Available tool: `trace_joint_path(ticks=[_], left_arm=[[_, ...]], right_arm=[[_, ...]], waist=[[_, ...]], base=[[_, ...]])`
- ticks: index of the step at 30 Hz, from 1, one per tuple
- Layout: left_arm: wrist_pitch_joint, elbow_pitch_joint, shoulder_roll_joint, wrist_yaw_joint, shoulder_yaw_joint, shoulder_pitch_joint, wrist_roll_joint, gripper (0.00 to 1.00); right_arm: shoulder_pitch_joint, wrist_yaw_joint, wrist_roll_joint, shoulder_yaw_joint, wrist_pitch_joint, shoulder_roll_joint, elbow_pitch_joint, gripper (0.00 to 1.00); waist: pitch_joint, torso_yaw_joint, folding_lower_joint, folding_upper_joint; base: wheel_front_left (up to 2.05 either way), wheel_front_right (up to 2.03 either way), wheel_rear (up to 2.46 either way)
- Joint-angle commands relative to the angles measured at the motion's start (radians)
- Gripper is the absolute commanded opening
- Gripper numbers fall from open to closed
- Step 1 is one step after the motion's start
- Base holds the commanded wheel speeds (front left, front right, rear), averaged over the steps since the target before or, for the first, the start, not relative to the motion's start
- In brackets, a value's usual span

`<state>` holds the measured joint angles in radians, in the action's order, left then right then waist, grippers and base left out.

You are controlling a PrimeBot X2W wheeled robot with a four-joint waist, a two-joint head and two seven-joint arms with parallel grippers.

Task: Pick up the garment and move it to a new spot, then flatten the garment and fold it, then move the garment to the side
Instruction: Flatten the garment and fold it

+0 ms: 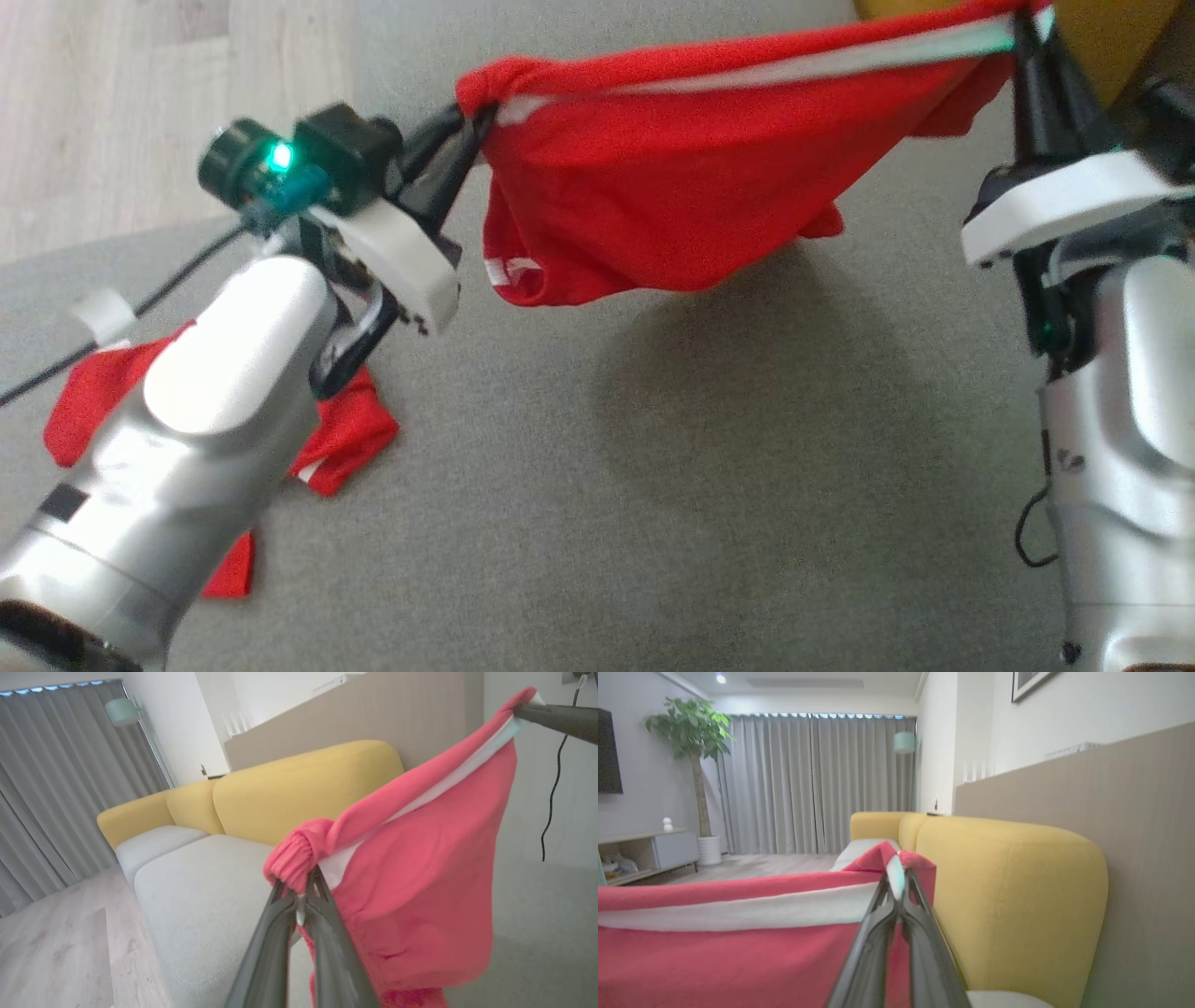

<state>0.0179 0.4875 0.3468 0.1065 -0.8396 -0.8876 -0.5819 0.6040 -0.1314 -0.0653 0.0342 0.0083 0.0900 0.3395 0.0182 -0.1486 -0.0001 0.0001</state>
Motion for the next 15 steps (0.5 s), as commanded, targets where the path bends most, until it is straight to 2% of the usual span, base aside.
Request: trace_joint_path(ticks=[1, 5, 8, 13, 15], left_arm=[[0.011, -0.026, 0.037, 0.002, 0.059, -0.079, -0.014, 0.0], [0.02, -0.035, 0.032, -0.007, 0.082, -0.072, -0.043, 0.0], [-0.006, -0.065, 0.035, -0.006, 0.064, -0.016, -0.066, 0.0], [-0.056, -0.186, 0.055, -0.011, 0.059, 0.121, -0.152, 0.0], [-0.082, -0.269, 0.078, -0.042, 0.077, 0.178, -0.193, 0.0]], right_arm=[[0.046, 0.001, -0.012, -0.011, -0.013, -0.001, -0.045, 0.0], [0.021, 0.001, -0.03, -0.005, -0.002, -0.006, -0.059, 0.0], [-0.048, 0.001, -0.043, -0.019, 0.033, -0.009, -0.081, 0.0], [-0.167, 0.001, -0.051, -0.011, 0.098, -0.003, -0.141, 0.0], [-0.215, 0.001, -0.065, 0.008, 0.174, 0.003, -0.168, 0.0]], waist=[[-0.023, 0.002, 0.0001, -0.0001], [-0.044, 0.009, 0.0001, -0.0001], [-0.056, 0.018, 0.0001, -0.0001], [-0.057, 0.029, 0.0001, -0.0001], [-0.05, 0.035, 0.0001, -0.0001]], base=[[0.0, 0.0, 0.0], [0.0, 0.0, 0.0], [0.0, 0.0, 0.0], [0.0, 0.0, 0.0], [0.0, 0.0, 0.0]])
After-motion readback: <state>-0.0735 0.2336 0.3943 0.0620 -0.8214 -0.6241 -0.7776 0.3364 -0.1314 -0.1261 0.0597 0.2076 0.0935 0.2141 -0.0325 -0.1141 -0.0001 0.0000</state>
